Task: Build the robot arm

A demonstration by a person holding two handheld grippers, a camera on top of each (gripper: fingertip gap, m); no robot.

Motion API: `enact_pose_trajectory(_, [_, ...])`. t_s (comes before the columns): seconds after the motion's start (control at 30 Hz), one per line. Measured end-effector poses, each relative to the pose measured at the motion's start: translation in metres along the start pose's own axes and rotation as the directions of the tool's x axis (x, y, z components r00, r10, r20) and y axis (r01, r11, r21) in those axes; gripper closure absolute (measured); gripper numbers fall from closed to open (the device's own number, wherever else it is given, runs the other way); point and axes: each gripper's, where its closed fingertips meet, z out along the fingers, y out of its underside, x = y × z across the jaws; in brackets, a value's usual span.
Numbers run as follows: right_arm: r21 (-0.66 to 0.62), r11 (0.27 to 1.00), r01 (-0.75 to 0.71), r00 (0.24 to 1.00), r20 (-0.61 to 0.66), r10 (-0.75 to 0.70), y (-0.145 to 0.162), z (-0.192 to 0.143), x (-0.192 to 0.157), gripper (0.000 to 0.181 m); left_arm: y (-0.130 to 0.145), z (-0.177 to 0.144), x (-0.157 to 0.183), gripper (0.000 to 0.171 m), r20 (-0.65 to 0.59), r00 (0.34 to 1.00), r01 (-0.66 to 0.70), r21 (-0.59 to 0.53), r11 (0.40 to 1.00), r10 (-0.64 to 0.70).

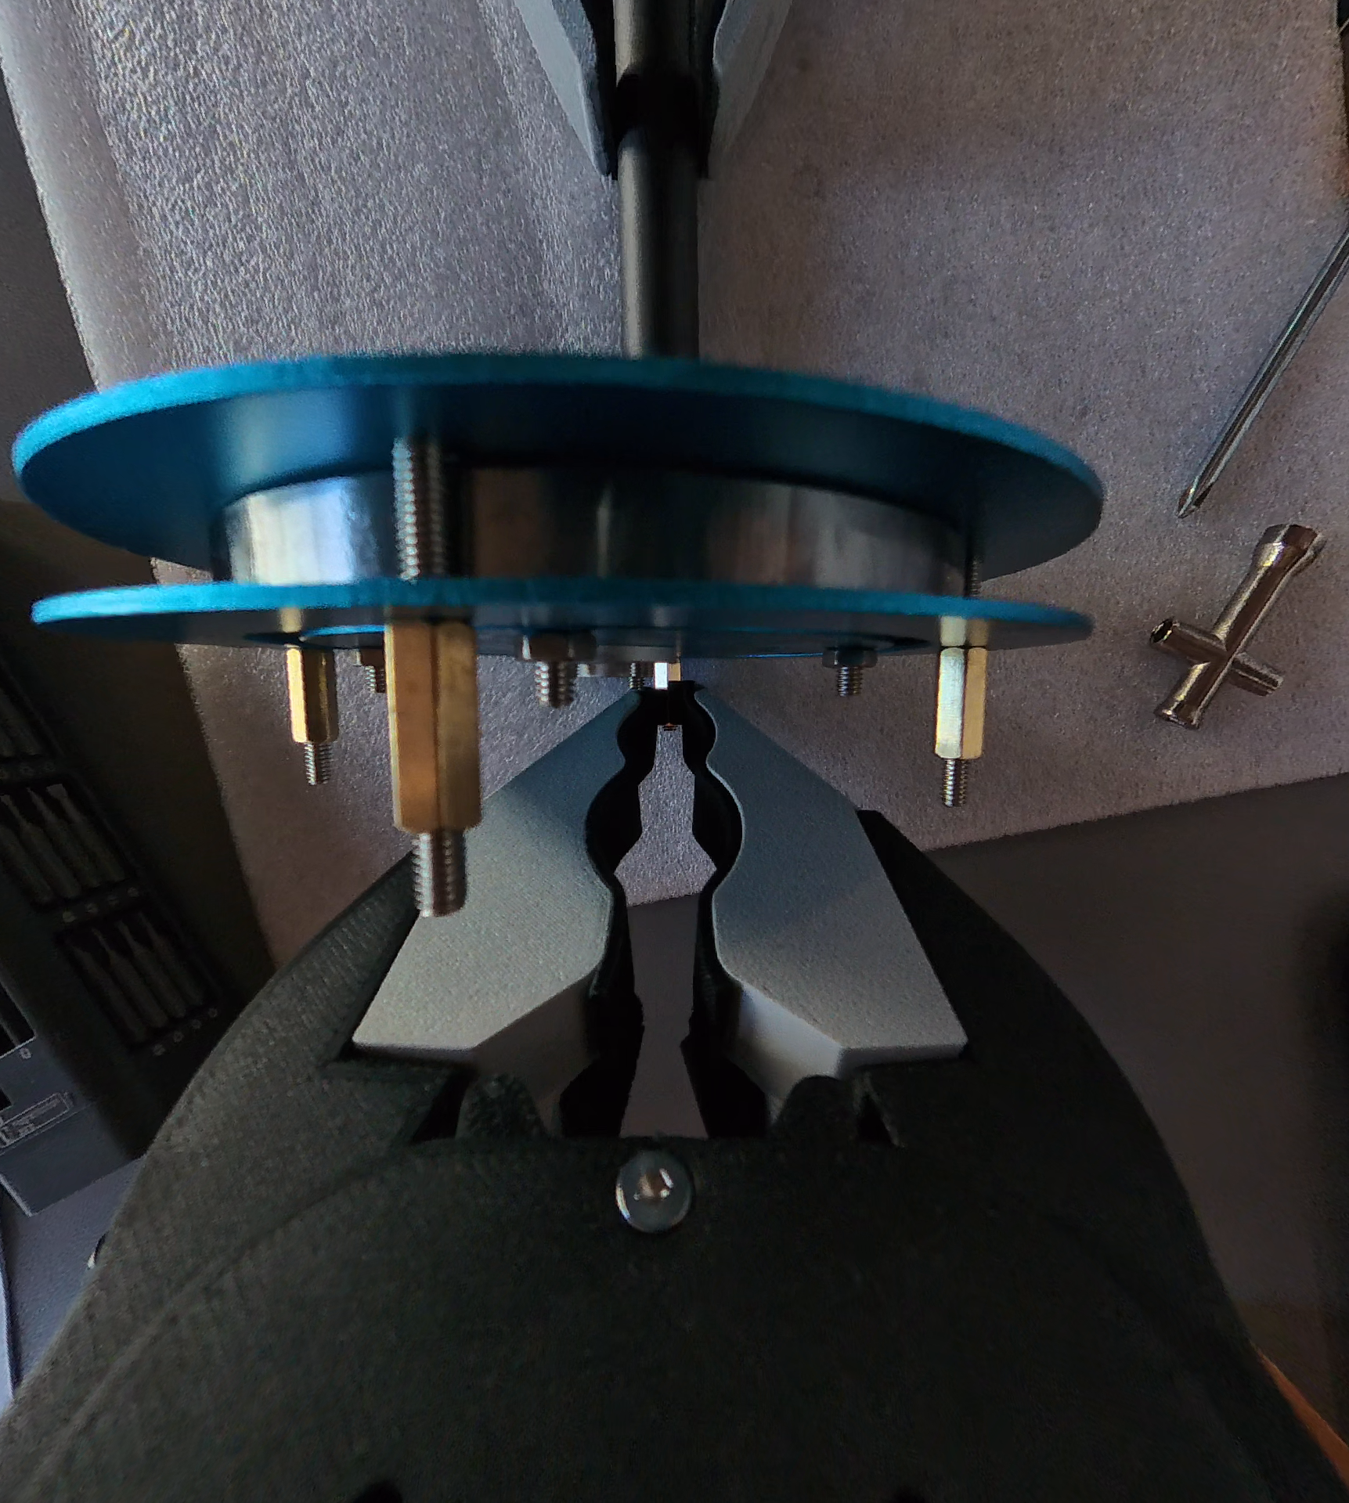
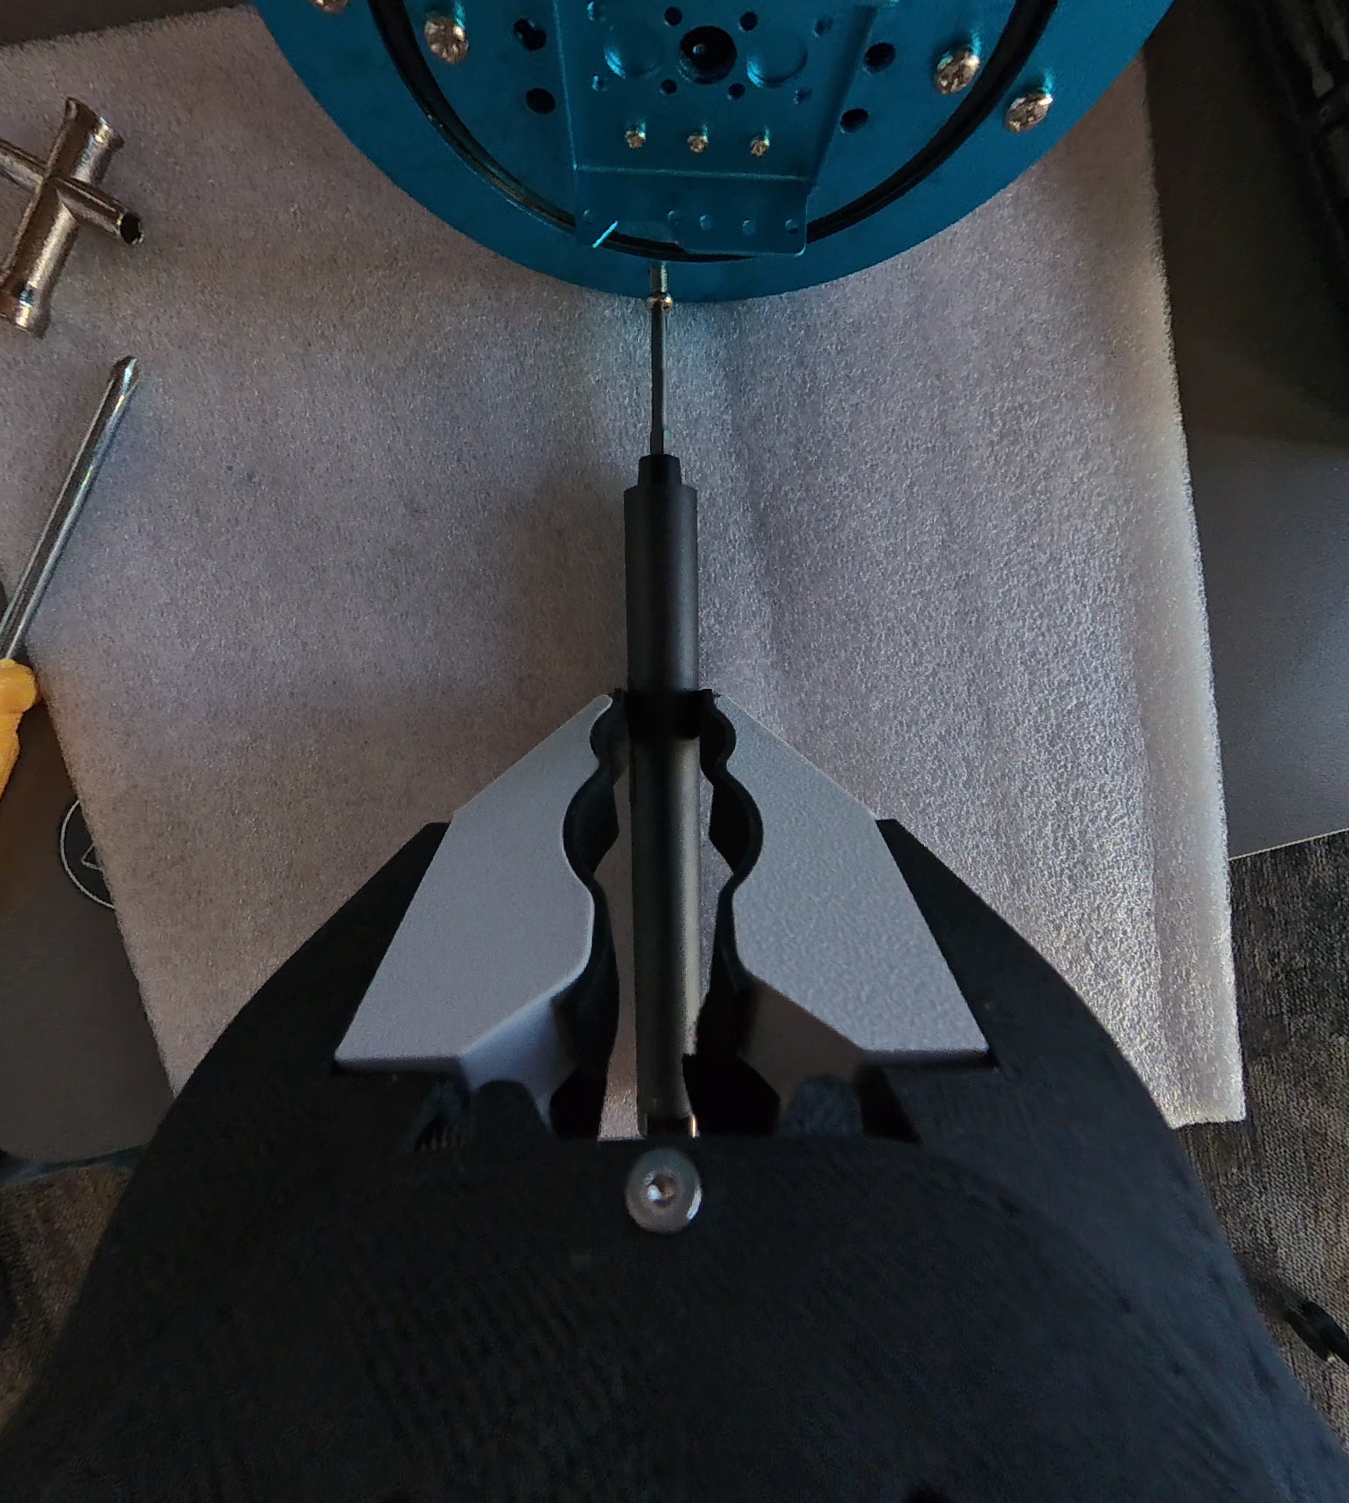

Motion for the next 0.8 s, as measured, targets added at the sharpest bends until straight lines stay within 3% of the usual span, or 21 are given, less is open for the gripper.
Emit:
enact_pose_trajectory(0.2, [-0.006, 0.999, 0.032, 0.999, -0.008, -0.033, 0.001, -0.001, -0.002, 0.166, 0.000, 0.000, 0.000, 0.167, -0.007, 1.000, 0.014, -0.010, 1.000, -0.014])
enact_pose_trajectory(0.53, [-0.076, 0.973, 0.219, 0.935, -0.268, -0.231, -0.007, -0.011, 0.011, 0.165, 0.000, 0.000, 0.000, 0.167, -0.014, 1.000, 0.018, -0.019, 1.000, -0.018])
enact_pose_trajectory(0.8, [-0.110, 0.960, 0.259, 0.896, -0.343, -0.281, -0.005, -0.009, 0.007, 0.166, 0.000, 0.000, 0.001, 0.167, -0.023, 0.999, 0.030, -0.010, 0.999, -0.030])
